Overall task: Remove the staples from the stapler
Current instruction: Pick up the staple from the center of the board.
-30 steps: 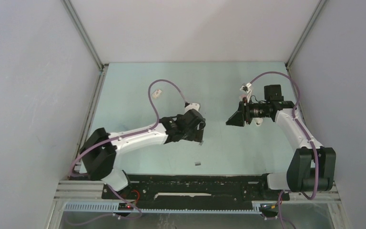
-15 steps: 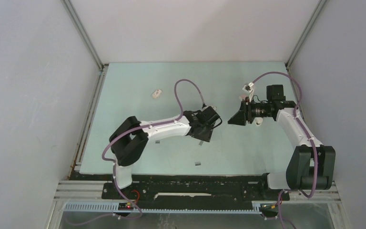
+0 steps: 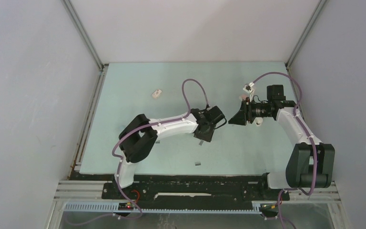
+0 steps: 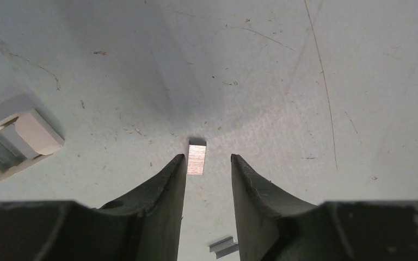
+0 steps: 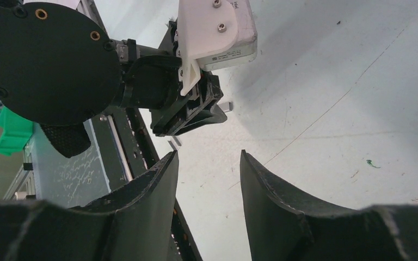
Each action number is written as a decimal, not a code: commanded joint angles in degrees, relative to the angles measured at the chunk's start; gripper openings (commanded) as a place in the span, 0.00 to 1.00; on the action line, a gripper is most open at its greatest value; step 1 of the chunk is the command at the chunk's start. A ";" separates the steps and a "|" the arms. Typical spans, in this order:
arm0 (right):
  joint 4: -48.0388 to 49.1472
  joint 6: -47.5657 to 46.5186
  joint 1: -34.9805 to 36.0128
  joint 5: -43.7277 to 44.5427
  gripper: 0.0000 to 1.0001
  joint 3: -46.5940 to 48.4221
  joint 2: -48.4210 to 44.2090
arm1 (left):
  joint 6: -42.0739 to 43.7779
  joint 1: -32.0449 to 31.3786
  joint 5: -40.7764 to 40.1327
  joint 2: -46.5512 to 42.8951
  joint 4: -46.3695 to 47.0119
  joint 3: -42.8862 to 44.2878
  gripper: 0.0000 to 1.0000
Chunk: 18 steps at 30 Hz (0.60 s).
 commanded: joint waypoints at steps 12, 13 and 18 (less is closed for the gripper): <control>0.54 -0.40 -0.70 -0.54 0.54 -0.04 0.31 | 1.42 -0.20 -1.99 3.45 -3.24 4.62 0.42; 0.52 -0.52 -0.75 -0.58 0.54 -0.04 0.35 | 1.52 -0.24 -1.95 3.69 -3.35 4.80 0.41; 0.53 -0.46 -0.88 -0.54 0.54 -0.04 0.39 | 1.80 -0.20 -1.87 4.56 -3.83 5.39 0.37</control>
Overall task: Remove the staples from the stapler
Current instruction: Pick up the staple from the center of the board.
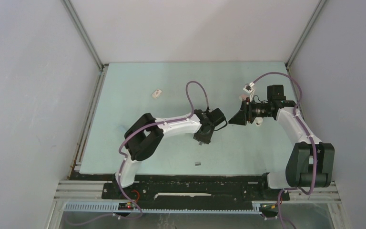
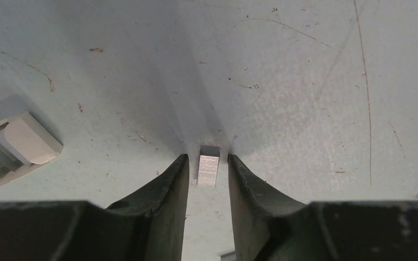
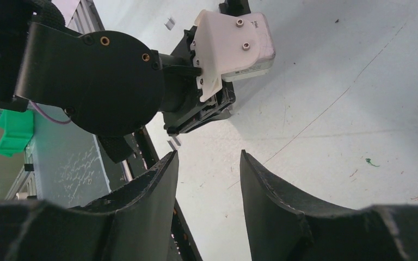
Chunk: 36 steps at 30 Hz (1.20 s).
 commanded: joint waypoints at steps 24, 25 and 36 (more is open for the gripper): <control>0.46 -0.51 -0.99 -0.67 0.54 -0.02 -0.03 | 1.15 -0.02 -2.72 -1.24 -1.68 2.82 0.10; 0.45 -0.50 -0.97 -0.68 0.54 -0.02 -0.07 | 1.09 -0.01 -3.04 -1.99 -1.45 2.38 0.10; 0.37 -0.69 -1.00 -0.51 0.54 -0.02 -0.01 | -0.29 -0.02 -5.31 -16.07 5.80 -8.19 0.07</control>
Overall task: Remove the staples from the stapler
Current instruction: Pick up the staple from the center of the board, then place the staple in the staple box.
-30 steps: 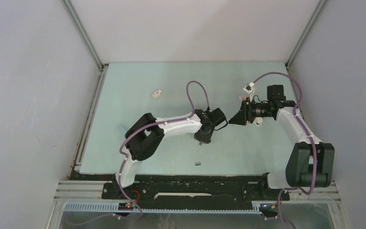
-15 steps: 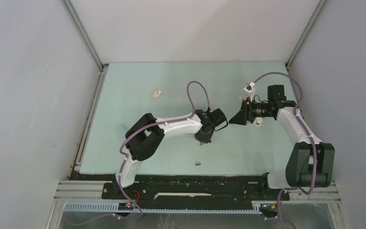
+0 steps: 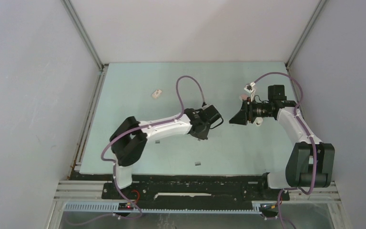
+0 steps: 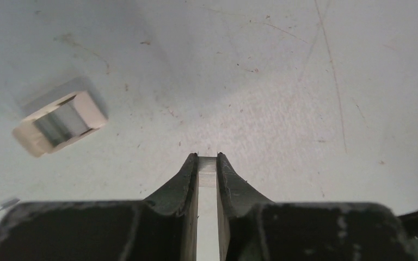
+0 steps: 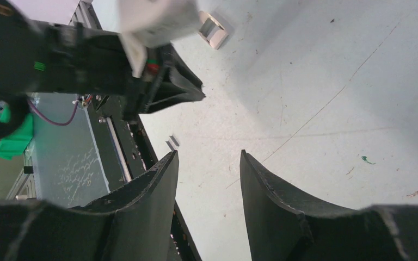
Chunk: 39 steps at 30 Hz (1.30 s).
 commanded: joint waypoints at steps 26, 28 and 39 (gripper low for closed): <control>0.30 -0.87 0.04 -0.37 0.54 -0.03 0.32 | -8.05 7.33 -10.46 -21.35 9.25 -22.02 0.07; 0.32 -0.87 0.13 -0.30 0.55 -0.04 0.43 | -7.92 8.61 -10.75 -20.68 9.51 -21.68 0.07; 0.35 -0.77 0.13 0.15 0.54 -0.03 1.14 | -7.63 12.49 -10.33 -14.37 9.70 -17.90 0.07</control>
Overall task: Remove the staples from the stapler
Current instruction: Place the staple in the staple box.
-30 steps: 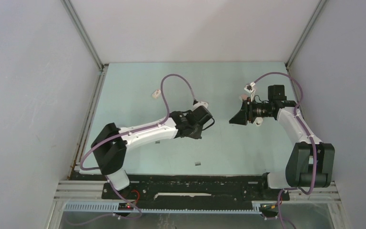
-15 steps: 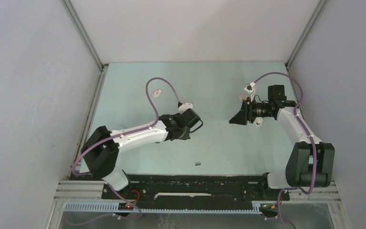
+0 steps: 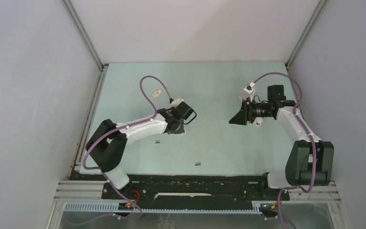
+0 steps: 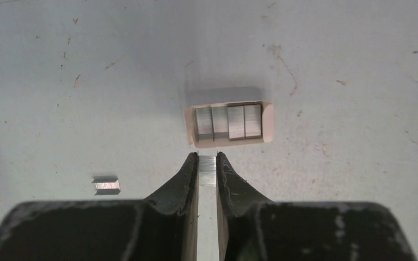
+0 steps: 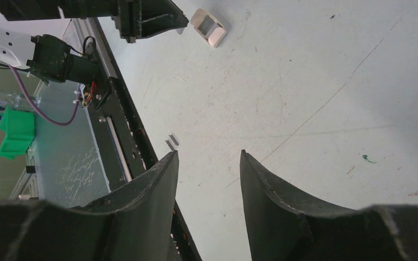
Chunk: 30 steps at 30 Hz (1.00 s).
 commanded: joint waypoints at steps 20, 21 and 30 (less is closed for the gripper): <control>0.45 -0.65 0.12 0.36 0.54 0.03 1.54 | -2.92 2.18 -2.32 7.40 1.48 6.79 0.06; 0.47 -0.61 0.15 0.38 0.54 0.00 1.60 | -3.19 2.25 -2.39 7.50 1.51 6.70 0.06; 0.47 -0.65 0.19 0.38 0.54 -0.01 1.72 | -3.78 2.83 -2.07 8.04 2.71 5.95 0.06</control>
